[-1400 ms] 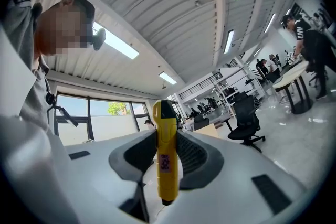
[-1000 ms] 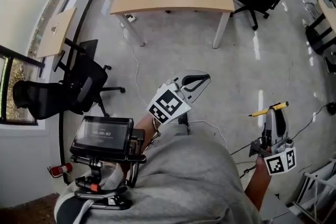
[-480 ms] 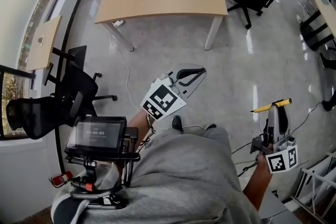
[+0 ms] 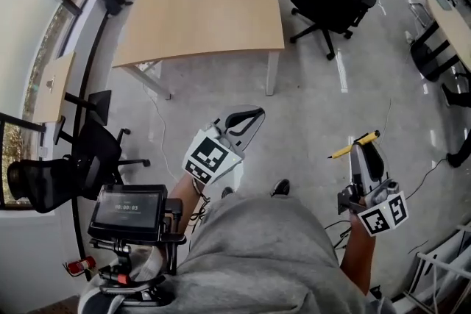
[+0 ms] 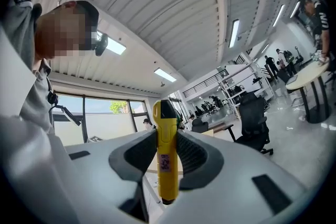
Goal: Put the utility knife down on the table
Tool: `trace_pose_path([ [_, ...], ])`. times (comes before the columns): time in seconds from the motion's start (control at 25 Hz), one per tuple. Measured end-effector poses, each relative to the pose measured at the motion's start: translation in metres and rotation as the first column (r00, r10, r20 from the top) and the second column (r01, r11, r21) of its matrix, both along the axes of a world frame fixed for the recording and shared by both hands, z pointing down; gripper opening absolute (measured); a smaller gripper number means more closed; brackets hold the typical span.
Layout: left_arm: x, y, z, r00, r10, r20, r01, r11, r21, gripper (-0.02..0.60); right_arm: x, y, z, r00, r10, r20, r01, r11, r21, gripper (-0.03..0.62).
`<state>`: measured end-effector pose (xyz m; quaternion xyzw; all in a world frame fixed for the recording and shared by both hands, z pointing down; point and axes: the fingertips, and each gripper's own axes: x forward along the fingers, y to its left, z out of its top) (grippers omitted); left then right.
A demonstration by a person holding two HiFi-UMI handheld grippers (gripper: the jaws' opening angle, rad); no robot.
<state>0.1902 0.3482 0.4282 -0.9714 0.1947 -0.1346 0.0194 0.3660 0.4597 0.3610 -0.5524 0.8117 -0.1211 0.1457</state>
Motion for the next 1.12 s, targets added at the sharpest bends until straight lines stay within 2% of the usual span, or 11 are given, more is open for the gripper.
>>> trace_pose_path([
  [0.12,0.056,-0.007,0.000,1.000,-0.015,-0.006,0.015,1.000,-0.004,0.006,0.055,-0.013,0.000,1.000,-0.024,-0.003,0.024,1.000,0.009,0.118],
  [0.24,0.079,-0.014,-0.008,1.000,-0.021,-0.007,0.021,1.000,0.000,0.006,0.082,-0.023,-0.008,1.000,-0.024,-0.006,0.024,1.000,0.015,0.118],
  [0.72,0.062,-0.042,-0.010,0.995,-0.095,0.030,0.095,0.995,-0.019,0.006,0.107,-0.055,-0.004,1.000,-0.010,0.019,0.010,1.000,-0.003,0.118],
  [1.12,0.018,-0.133,-0.011,0.997,-0.076,-0.014,0.076,0.997,0.002,0.006,0.058,-0.133,-0.012,1.000,0.024,-0.011,-0.024,1.000,0.006,0.118],
])
